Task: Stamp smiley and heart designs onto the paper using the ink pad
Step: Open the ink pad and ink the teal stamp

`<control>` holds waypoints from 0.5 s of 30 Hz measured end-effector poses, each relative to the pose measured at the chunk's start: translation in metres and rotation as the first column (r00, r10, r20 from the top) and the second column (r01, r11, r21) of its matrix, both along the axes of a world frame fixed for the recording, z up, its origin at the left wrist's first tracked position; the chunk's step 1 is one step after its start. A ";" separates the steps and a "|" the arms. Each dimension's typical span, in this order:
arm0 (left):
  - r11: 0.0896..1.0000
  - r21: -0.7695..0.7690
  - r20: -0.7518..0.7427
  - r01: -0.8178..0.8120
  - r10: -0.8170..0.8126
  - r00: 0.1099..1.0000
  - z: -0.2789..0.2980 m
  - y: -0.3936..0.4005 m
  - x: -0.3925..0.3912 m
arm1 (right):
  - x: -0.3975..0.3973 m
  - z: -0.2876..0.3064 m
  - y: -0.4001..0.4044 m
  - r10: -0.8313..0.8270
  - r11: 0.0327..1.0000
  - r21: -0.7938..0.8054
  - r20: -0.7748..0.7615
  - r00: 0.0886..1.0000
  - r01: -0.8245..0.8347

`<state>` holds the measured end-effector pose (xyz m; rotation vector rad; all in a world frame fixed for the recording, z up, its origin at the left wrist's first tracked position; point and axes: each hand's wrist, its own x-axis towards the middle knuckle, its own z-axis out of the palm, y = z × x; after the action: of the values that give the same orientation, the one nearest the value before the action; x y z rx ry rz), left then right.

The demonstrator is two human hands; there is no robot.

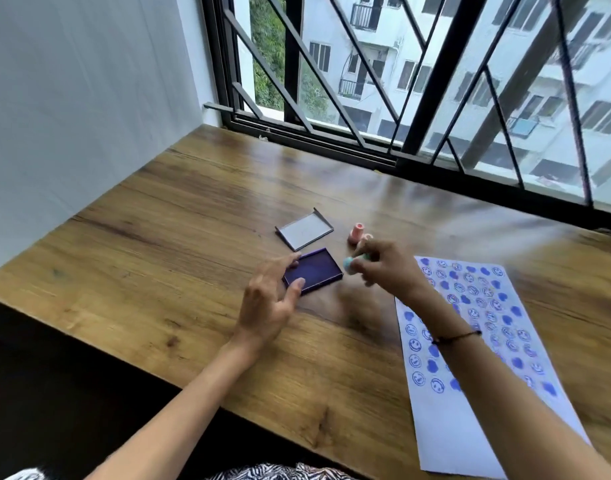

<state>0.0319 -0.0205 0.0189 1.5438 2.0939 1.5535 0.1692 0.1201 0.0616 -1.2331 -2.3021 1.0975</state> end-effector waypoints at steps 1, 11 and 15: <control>1.000 -0.018 0.105 0.023 -0.021 0.994 0.004 0.001 0.003 | -0.002 0.001 -0.009 -0.016 0.987 -0.161 -0.164 0.986 -0.011; 0.988 -0.130 0.380 0.082 -0.027 0.925 0.012 -0.003 0.007 | -0.023 -0.008 -0.054 -0.035 0.924 -0.355 -0.445 0.895 -0.140; 0.987 -0.147 0.597 0.062 0.039 0.801 0.006 0.000 0.007 | -0.029 -0.012 -0.060 -0.055 0.927 -0.362 -0.391 0.919 -0.099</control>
<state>0.0394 -0.0208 0.0252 0.8425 1.7737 1.5529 0.1404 0.0596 0.0493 -0.9838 -1.8564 1.6822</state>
